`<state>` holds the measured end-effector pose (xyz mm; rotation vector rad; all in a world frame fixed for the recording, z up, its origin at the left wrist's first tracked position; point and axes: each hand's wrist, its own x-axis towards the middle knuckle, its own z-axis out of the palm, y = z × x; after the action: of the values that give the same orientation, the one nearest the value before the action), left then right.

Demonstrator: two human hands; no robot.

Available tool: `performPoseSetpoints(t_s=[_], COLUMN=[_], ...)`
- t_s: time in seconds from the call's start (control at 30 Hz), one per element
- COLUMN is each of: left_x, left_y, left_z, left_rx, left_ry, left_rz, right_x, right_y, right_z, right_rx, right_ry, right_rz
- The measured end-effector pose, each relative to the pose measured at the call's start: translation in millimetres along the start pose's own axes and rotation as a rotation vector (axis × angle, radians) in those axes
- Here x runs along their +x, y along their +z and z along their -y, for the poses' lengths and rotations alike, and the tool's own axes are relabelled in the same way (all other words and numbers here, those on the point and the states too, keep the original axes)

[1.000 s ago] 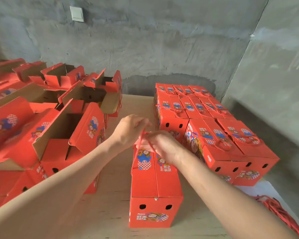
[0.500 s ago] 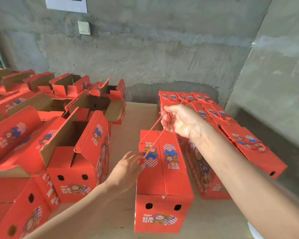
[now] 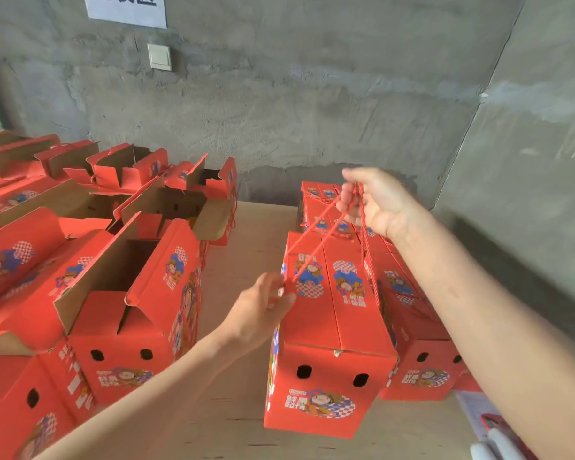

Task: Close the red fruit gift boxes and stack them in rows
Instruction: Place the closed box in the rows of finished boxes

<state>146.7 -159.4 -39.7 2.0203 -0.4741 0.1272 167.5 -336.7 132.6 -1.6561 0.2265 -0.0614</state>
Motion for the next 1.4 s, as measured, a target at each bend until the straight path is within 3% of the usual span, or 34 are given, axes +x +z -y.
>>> performPoseSetpoints(t_s=[0.2, 0.5, 0.57, 0.7, 0.77, 0.87, 0.97, 1.13, 1.3, 1.4], left_x=[9, 33, 35, 35, 33, 29, 26, 26, 11, 1], left_y=[36, 93, 103, 115, 117, 114, 110, 113, 98, 63], left_z=[22, 26, 28, 33, 34, 35, 38, 34, 25, 26], left_rx=[0.063, 0.169, 0.136, 0.105, 0.025, -0.146, -0.061, -0.062, 0.129, 0.182], left_ry=[-0.159, -0.188, -0.195, -0.22, -0.259, -0.303, -0.236, -0.294, -0.188, -0.191], left_rz=[0.281, 0.523, 0.513, 0.438, 0.475, 0.527, 0.439, 0.373, 0.316, 0.17], right_x=[33, 66, 66, 58, 53, 45, 46, 58, 60, 55], right_y=[-23, -62, -71, -82, -72, -50, -42, -43, -40, -15], right_z=[-43, -74, -86, -109, -132, -180, -227, -246, -235, -218], right_rx=[-0.053, -0.233, -0.369, -1.038, -1.182, -1.226, -1.3, -1.302, -1.393, -1.401], right_ry=[0.047, -0.005, -0.016, -0.194, -0.298, -0.299, -0.121, -0.169, -0.132, -0.337], right_rz=[-0.07, -0.182, -0.224, -0.42, -0.375, -0.054, 0.112, 0.024, 0.005, -0.096])
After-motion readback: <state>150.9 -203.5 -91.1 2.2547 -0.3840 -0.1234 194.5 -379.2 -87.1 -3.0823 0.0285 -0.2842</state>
